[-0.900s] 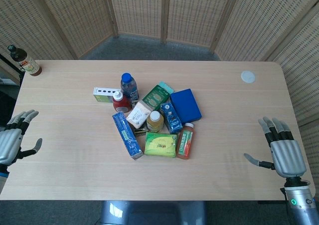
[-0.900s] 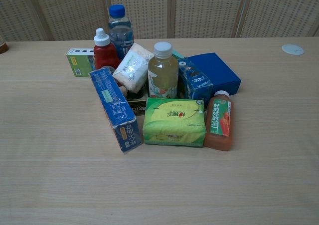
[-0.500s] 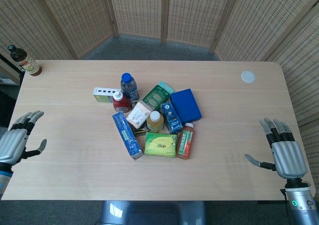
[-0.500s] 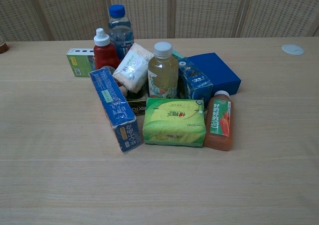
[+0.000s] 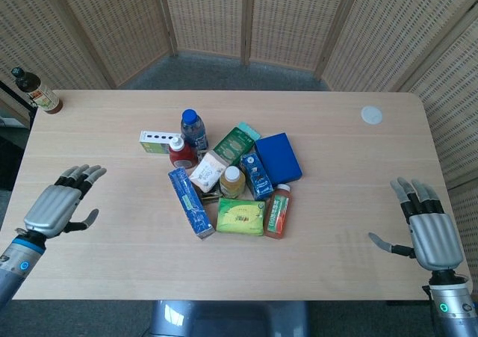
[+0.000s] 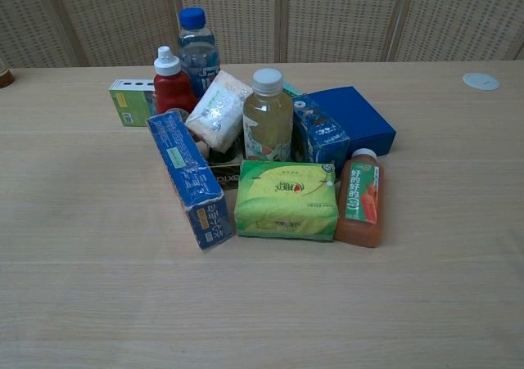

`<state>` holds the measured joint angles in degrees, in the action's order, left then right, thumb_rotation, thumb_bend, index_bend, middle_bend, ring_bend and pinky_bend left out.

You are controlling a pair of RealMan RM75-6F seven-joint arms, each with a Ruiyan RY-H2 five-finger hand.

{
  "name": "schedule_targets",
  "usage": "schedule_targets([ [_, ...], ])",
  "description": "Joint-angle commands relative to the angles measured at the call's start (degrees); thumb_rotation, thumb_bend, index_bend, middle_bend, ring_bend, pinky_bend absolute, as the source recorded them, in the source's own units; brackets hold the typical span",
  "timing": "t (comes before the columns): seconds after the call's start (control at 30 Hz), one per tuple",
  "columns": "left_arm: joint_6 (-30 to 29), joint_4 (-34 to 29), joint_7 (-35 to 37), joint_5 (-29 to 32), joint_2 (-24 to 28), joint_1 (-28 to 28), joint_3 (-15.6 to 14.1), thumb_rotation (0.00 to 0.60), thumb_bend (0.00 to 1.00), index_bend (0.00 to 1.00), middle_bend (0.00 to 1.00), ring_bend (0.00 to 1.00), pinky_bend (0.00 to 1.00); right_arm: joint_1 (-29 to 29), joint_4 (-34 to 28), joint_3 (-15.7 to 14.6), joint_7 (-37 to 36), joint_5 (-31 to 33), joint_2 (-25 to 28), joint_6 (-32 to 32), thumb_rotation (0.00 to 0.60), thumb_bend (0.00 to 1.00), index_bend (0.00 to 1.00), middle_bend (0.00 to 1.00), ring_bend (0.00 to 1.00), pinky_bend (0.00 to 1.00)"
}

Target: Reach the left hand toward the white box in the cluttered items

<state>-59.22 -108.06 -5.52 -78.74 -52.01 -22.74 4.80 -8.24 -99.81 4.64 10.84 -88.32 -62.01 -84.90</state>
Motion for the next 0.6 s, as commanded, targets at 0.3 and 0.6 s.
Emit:
schedule_targets([
  [0.3,13.7,1.7,-15.2,1.6,-6.7,-13.3,1.4,0.6,0.13,0.0,0.0,0.0,0.0,0.2,-2.3,0.3,1.3,-0.6,1.7,-0.8,0.119,0.17,0.03,0.0,0.0,0.0],
  [0.6,19.0,8.1,-18.2,5.3,-15.5,-19.5,0.9,0.6,0.1,0.0,0.0,0.0,0.0,1.0,-3.3,0.2,1.5,-0.6,3.0,-1.7,0.12,0.17,0.03,0.0,0.0,0.0],
])
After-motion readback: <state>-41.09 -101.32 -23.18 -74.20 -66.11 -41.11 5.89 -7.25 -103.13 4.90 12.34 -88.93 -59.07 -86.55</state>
